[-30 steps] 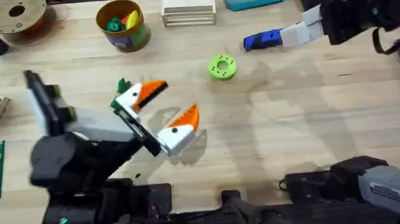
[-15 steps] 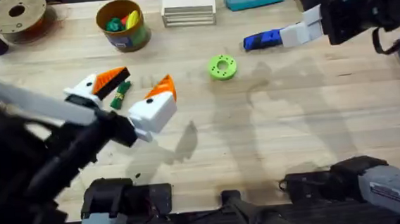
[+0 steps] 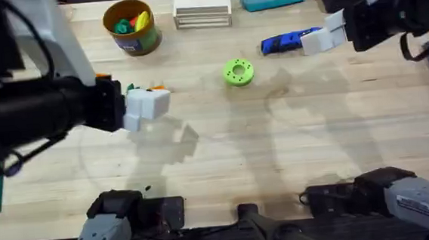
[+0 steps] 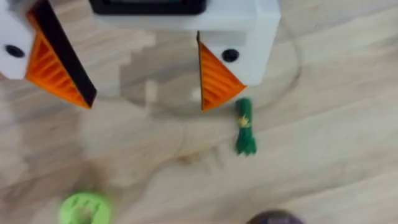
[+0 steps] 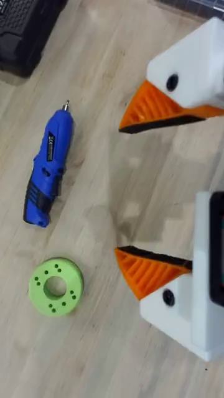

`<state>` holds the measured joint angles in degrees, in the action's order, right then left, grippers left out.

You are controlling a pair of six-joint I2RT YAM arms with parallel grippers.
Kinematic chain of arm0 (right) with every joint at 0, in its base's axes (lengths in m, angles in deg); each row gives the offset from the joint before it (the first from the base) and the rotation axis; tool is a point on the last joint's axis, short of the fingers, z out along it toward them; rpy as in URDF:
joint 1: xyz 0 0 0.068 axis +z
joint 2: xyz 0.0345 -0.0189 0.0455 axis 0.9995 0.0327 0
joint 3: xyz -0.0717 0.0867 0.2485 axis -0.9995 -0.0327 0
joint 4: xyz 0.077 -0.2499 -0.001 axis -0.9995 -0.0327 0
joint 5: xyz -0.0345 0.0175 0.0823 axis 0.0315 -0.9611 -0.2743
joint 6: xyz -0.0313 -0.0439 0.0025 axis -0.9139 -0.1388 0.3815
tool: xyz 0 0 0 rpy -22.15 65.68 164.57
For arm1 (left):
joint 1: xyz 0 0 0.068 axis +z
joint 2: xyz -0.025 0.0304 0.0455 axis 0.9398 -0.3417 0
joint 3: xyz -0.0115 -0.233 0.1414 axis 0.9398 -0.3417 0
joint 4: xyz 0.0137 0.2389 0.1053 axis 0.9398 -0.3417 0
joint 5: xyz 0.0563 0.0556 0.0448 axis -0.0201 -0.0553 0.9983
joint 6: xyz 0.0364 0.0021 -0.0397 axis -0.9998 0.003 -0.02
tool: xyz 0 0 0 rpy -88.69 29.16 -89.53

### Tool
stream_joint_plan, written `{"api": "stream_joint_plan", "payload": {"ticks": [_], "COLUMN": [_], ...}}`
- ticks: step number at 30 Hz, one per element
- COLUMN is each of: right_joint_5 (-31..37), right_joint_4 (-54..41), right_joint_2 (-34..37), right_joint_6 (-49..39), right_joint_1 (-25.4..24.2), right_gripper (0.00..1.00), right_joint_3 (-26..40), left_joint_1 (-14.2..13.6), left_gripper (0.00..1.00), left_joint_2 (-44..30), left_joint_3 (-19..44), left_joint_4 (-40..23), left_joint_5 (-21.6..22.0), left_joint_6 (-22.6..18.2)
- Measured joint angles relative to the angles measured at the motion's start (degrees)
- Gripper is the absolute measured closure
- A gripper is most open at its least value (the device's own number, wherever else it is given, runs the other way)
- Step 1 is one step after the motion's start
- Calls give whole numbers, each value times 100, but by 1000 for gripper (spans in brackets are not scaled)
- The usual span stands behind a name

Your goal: Pick up the gripper from the table and insert it into the empty holder that is missing its gripper. Then pick up a screw, insert it into the mounting hole, and use the screwdriver to tighten it. Finally, clean up the table by picking up the vegetable and placing it into the bucket.

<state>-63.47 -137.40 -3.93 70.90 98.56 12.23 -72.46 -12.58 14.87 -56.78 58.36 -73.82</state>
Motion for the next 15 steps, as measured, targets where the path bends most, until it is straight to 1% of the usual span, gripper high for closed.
{"api": "stream_joint_plan", "payload": {"ticks": [3,5,8,15], "right_joint_5": [0,0,0,0], "right_joint_4": [-25,-28,-30,-37], "right_joint_2": [0,0,0,0], "right_joint_6": [0,0,0,0], "right_joint_1": [0,0,0,0], "right_gripper": [12,10,10,12], "right_joint_3": [0,0,0,0], "left_joint_1": [0,0,0,0], "left_gripper": [14,14,15,16], "left_joint_2": [-500,-823,-1284,-1997], "left_joint_3": [328,459,500,500], "left_joint_4": [-495,-672,-709,-680], "left_joint_5": [430,627,840,1059], "left_joint_6": [-177,-239,-308,-351]}}
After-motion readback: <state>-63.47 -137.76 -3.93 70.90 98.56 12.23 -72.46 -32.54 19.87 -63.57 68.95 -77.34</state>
